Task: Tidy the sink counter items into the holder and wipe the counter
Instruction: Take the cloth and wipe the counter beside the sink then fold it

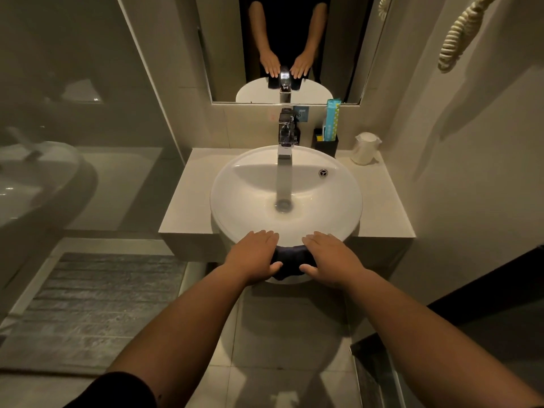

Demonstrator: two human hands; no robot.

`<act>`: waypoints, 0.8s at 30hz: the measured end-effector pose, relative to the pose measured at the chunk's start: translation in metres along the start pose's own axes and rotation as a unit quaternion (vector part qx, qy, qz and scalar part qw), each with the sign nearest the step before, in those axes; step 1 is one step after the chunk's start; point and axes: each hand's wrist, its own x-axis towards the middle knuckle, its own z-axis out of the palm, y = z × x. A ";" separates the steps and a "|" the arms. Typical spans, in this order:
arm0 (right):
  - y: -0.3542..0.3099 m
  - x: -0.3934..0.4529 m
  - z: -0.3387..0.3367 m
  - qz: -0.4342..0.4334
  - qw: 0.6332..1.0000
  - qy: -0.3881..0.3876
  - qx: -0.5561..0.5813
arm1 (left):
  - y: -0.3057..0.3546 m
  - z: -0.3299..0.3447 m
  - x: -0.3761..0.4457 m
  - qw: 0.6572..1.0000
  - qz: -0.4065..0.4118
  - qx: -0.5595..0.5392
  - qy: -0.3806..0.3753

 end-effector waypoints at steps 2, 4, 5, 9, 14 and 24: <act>0.000 0.002 0.004 -0.006 1.000 0.000 -0.001 | 0.000 0.004 0.004 1.000 0.003 -0.003 -0.008; 0.001 0.005 0.009 -0.011 1.000 -0.002 -0.001 | -0.001 0.010 0.009 1.000 0.012 0.000 -0.013; 0.001 0.006 0.011 -0.014 1.000 -0.003 -0.002 | -0.001 0.013 0.012 1.000 0.016 0.001 -0.015; 0.002 0.010 0.019 -0.034 0.999 -0.005 -0.012 | -0.003 0.022 0.021 0.999 0.032 0.004 -0.028; 0.000 0.014 0.026 -0.009 1.000 0.007 -0.004 | -0.002 0.031 0.023 0.998 0.020 0.012 -0.060; -0.001 0.006 -0.053 0.003 0.993 -0.027 0.119 | 0.003 -0.034 0.015 0.998 0.034 -0.022 -0.052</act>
